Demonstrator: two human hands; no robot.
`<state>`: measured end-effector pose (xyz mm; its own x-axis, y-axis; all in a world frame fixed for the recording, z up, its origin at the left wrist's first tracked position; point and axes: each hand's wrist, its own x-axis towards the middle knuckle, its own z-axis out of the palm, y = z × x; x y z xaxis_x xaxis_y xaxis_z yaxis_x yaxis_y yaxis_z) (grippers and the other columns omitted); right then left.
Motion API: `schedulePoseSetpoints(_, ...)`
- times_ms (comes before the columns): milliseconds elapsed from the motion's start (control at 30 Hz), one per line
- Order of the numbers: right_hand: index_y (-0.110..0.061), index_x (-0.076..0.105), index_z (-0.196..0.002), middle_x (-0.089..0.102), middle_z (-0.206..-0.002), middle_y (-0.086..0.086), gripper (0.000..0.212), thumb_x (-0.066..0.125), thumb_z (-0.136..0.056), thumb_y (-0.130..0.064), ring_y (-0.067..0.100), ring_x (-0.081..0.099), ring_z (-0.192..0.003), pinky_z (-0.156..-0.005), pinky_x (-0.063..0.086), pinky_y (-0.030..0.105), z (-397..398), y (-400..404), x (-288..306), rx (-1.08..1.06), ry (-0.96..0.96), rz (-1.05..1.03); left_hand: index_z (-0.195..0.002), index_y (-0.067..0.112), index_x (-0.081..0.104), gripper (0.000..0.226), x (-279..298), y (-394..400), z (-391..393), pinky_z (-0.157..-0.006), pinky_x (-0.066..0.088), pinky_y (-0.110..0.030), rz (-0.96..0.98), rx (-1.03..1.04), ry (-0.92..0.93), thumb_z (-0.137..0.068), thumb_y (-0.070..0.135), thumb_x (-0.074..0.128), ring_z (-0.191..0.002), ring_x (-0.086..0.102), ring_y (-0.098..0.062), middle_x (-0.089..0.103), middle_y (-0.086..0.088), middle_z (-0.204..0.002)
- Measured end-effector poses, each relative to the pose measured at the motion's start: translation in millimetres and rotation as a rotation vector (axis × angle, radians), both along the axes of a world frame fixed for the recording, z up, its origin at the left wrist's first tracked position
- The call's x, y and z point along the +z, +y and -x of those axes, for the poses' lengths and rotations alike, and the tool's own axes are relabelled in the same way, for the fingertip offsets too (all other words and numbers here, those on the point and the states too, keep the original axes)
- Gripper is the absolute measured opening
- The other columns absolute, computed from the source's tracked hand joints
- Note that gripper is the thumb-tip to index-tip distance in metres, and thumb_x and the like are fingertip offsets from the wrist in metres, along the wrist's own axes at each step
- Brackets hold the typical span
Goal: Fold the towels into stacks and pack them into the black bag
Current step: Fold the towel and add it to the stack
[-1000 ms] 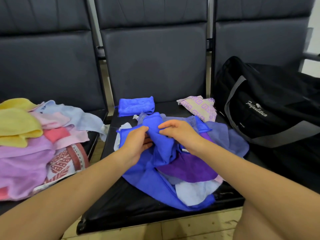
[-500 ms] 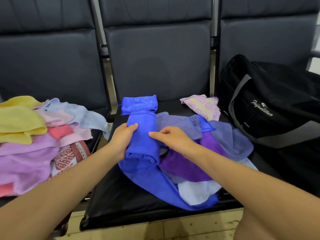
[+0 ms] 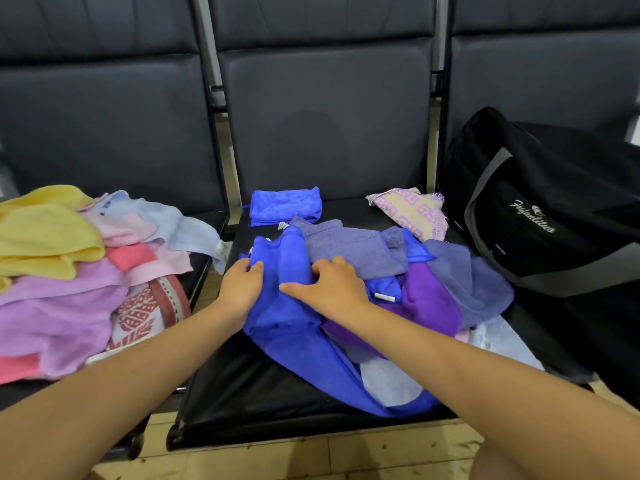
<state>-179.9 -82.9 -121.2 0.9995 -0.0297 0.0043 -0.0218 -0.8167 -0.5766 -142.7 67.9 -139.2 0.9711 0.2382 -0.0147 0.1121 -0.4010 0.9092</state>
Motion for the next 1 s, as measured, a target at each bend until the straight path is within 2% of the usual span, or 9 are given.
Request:
schedulePoseSetpoints(133,-0.013,0.056,-0.081,0.063,-0.086,0.002,0.027,0.065,-0.081,-0.039,0.023,0.059,-0.084,-0.073,0.049,0.038,-1,7,2,0.094,0.019,-0.162,-0.080,0.010,0.052,0.020,10,-9,6,-0.069,0.042,-0.033,0.119,-0.049,-0.048,-0.097,0.017,0.045,-0.071,0.047,-0.017,0.053,-0.007,-0.078)
schedulePoseSetpoints(300,-0.013,0.057,-0.081,0.058,-0.079,0.003,0.006,0.057,-0.086,-0.016,0.018,0.054,-0.074,-0.064,0.043,0.029,-2,-2,35,0.021,0.081,-0.891,-0.076,0.015,0.053,0.025,24,-14,13,-0.062,0.042,-0.030,0.352,-0.058,-0.055,-0.098,0.023,0.046,-0.070,0.053,-0.017,0.058,0.000,-0.073)
schedulePoseSetpoints(367,-0.010,0.059,-0.086,0.062,-0.084,0.009,0.004,0.059,-0.085,-0.014,0.021,0.058,-0.077,-0.062,0.044,0.029,-4,-13,47,0.020,0.115,-1.115,-0.091,0.017,0.062,0.026,31,-18,19,-0.064,0.047,-0.029,0.416,-0.134,-0.010,-0.100,0.035,0.045,-0.078,0.062,-0.016,0.067,0.000,-0.086)
schedulePoseSetpoints(433,-0.005,0.060,-0.097,0.060,-0.089,0.016,0.026,0.063,-0.075,-0.019,0.028,0.055,-0.076,-0.058,0.037,0.031,-6,-24,54,0.042,0.169,-1.238,-0.114,0.019,0.065,0.043,35,-22,25,-0.078,0.053,-0.033,0.530,-0.280,0.090,-0.098,0.051,0.040,-0.097,0.067,-0.020,0.071,-0.004,-0.107)
schedulePoseSetpoints(567,-0.003,0.062,-0.087,0.061,-0.081,0.014,0.017,0.057,-0.084,-0.019,0.024,0.053,-0.068,-0.057,0.036,0.029,-4,-42,60,0.115,0.276,-1.329,-0.115,0.018,0.067,0.063,50,-30,38,-0.075,0.058,-0.039,0.792,-0.366,0.363,-0.088,0.068,0.040,-0.097,0.069,-0.029,0.070,-0.009,-0.114)
schedulePoseSetpoints(633,-0.005,0.062,-0.080,0.061,-0.074,0.011,0.019,0.051,-0.091,-0.016,0.019,0.054,-0.062,-0.055,0.038,0.025,-2,-48,60,0.151,0.336,-1.321,-0.117,0.015,0.066,0.058,58,-36,41,-0.076,0.059,-0.039,0.918,-0.386,0.278,-0.092,0.062,0.040,-0.098,0.070,-0.028,0.070,-0.010,-0.114)
schedulePoseSetpoints(767,0.001,0.061,-0.113,0.069,-0.104,0.015,0.027,0.056,-0.094,-0.018,0.024,0.067,-0.089,-0.077,0.052,0.029,-6,-42,49,0.225,0.350,-1.233,-0.118,0.011,0.063,0.048,61,-37,30,-0.091,0.054,-0.042,0.818,-0.201,0.017,-0.094,0.050,0.050,-0.101,0.069,-0.027,0.071,-0.012,-0.112)
schedulePoseSetpoints(833,0.000,0.059,-0.122,0.069,-0.116,0.013,0.037,0.061,-0.093,-0.022,0.023,0.067,-0.102,-0.083,0.055,0.030,-7,-36,41,0.208,0.326,-1.173,-0.117,0.012,0.063,0.042,62,-34,18,-0.087,0.055,-0.041,0.723,-0.064,-0.068,-0.092,0.045,0.054,-0.099,0.069,-0.024,0.071,-0.008,-0.110)
schedulePoseSetpoints(1000,-0.020,0.064,-0.115,0.067,-0.110,0.008,0.037,0.069,-0.084,-0.041,0.021,0.068,-0.096,-0.080,0.056,0.030,-8,-27,26,0.115,0.463,-1.247,-0.124,0.016,0.060,0.042,75,-40,-3,-0.077,0.055,-0.032,0.800,0.062,-0.154,-0.094,0.045,0.051,-0.100,0.067,-0.017,0.069,0.000,-0.115)
